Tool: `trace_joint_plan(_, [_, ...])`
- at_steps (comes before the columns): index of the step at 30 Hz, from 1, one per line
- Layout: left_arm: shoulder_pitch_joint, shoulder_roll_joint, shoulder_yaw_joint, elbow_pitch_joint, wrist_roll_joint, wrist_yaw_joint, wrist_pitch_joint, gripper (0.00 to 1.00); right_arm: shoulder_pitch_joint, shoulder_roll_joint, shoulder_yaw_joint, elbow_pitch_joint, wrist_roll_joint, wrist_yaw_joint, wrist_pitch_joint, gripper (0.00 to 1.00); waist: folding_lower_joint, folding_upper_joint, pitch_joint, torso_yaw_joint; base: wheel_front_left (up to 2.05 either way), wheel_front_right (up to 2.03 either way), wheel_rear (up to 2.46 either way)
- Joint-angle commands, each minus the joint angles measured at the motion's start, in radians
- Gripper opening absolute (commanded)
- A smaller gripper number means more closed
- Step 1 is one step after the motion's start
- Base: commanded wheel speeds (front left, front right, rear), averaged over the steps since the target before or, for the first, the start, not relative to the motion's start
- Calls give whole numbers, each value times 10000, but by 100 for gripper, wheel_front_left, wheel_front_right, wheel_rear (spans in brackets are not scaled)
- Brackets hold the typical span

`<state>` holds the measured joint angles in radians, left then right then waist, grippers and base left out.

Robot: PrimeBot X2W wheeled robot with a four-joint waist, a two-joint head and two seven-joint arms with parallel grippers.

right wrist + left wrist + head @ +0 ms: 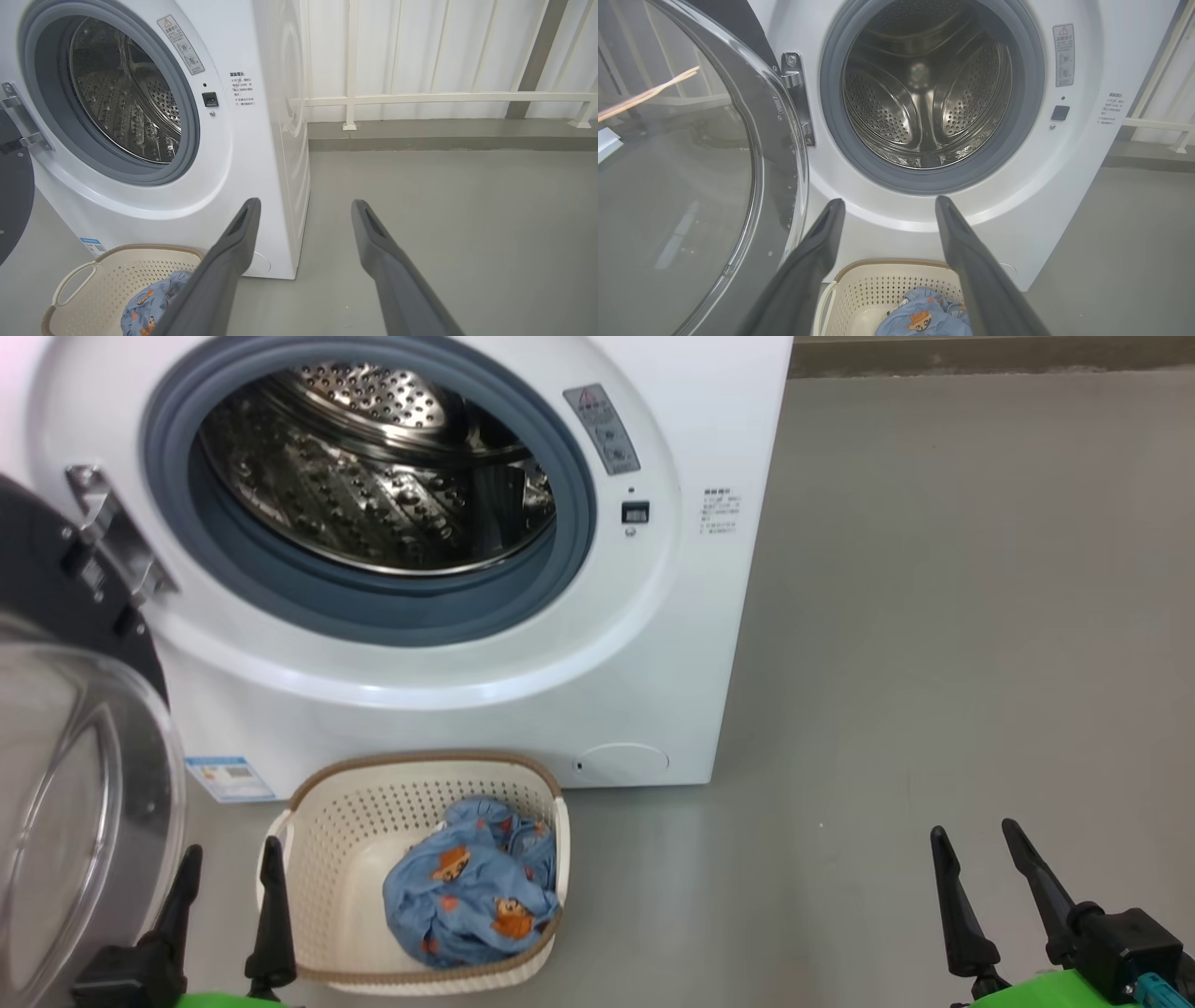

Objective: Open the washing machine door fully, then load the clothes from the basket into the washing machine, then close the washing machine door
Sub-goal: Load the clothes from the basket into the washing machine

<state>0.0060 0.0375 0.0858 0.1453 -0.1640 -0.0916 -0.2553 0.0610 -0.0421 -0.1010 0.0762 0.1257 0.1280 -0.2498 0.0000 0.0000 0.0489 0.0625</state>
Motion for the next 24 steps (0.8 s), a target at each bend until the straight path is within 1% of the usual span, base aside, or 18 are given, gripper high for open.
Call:
trace_joint_plan(1, [-317,128,346,-255,-8,61,-65,100,-326,-81,297,-289,34,27,-120,100,0,0,13,-5,114,-114,0])
trace_joint_plan(8, [-251,128,169,-195,-32,-45,-65,100,-359,-81,321,-311,32,27,-120,100,0,0,111,-13,60,-60,0])
trace_joint_plan(24, [-264,128,-60,-212,-304,-57,-65,100,-451,-81,361,-279,11,27,-120,100,0,0,336,46,1,-1,0])
